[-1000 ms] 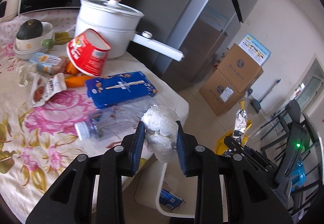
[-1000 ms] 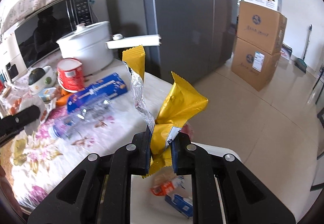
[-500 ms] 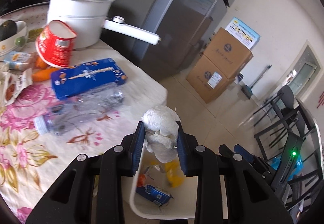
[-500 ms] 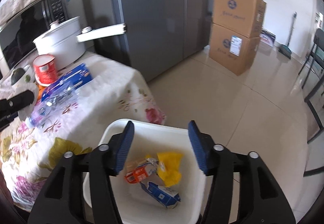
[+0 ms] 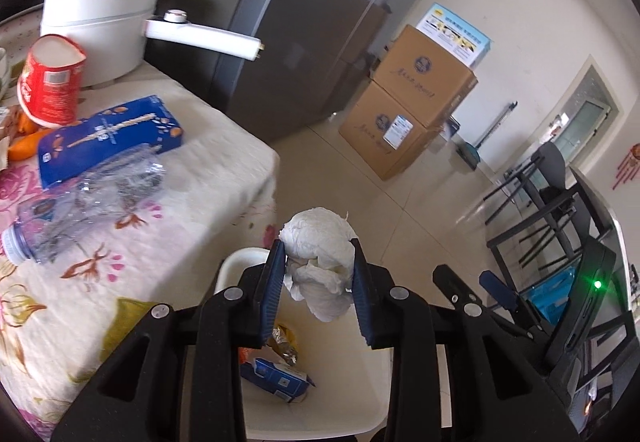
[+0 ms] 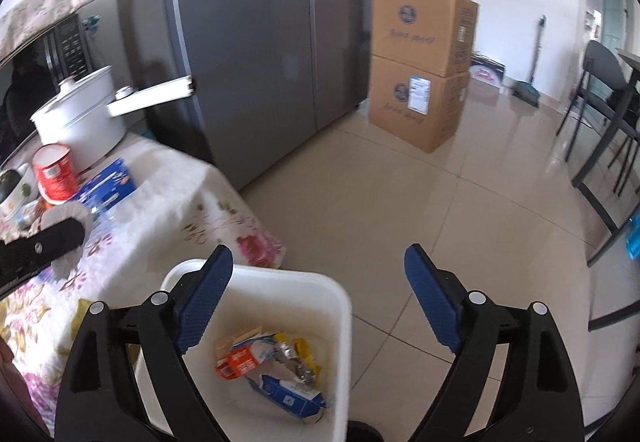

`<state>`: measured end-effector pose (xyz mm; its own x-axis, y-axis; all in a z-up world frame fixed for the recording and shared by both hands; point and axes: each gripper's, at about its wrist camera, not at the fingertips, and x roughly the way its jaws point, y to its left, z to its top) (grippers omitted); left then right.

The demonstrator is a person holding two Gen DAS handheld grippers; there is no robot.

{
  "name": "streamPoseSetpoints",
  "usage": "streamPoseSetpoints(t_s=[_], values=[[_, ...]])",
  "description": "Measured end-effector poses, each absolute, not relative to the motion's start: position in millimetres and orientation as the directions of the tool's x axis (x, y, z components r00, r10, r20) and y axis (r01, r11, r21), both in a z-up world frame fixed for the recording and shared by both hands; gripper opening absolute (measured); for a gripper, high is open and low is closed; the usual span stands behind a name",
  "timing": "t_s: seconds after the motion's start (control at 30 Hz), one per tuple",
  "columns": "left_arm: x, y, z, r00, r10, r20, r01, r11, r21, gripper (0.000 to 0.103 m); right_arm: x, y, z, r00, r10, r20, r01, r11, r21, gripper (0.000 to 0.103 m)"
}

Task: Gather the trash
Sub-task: 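Drop the tissue into the white bin with the left gripper while the right drops the chip bag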

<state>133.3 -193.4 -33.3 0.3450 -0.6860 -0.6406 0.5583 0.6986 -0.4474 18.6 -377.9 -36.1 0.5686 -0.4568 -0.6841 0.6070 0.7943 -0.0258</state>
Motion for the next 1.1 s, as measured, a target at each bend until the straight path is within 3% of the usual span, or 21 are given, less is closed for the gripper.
streamPoseSetpoints(t_s=[0.2, 0.37, 0.67, 0.8, 1.1], values=[[121.8, -220.0, -37.7, 0.301, -0.687, -0.661, 0.608, 0.672, -0.423, 0.035, 7.8, -394.1, -34.7, 0.525, -0.538, -0.659, 0.667, 0.741, -0.074, 0.094], [112.9, -240.0, -46.6, 0.265, -0.68, -0.684, 0.641, 0.654, -0.402, 0.037, 1.1, -411.2, -40.1, 0.483, -0.554, -0.679, 0.706, 0.704, -0.073, 0.094], [111.0, -251.9, -56.1, 0.246, -0.663, -0.707, 0.643, 0.658, -0.393, 0.052, 0.3, -414.0, -41.1, 0.472, -0.567, -0.675, 0.714, 0.695, -0.085, 0.096], [113.7, -250.2, -57.1, 0.254, -0.655, -0.711, 0.631, 0.67, -0.392, 0.065, 1.4, -412.3, -40.0, 0.474, -0.568, -0.672, 0.713, 0.696, -0.085, 0.096], [121.6, -235.1, -59.5, 0.292, -0.618, -0.73, 0.605, 0.711, -0.359, 0.07, 12.8, -401.2, -38.5, 0.488, -0.551, -0.677, 0.696, 0.714, -0.08, 0.096]])
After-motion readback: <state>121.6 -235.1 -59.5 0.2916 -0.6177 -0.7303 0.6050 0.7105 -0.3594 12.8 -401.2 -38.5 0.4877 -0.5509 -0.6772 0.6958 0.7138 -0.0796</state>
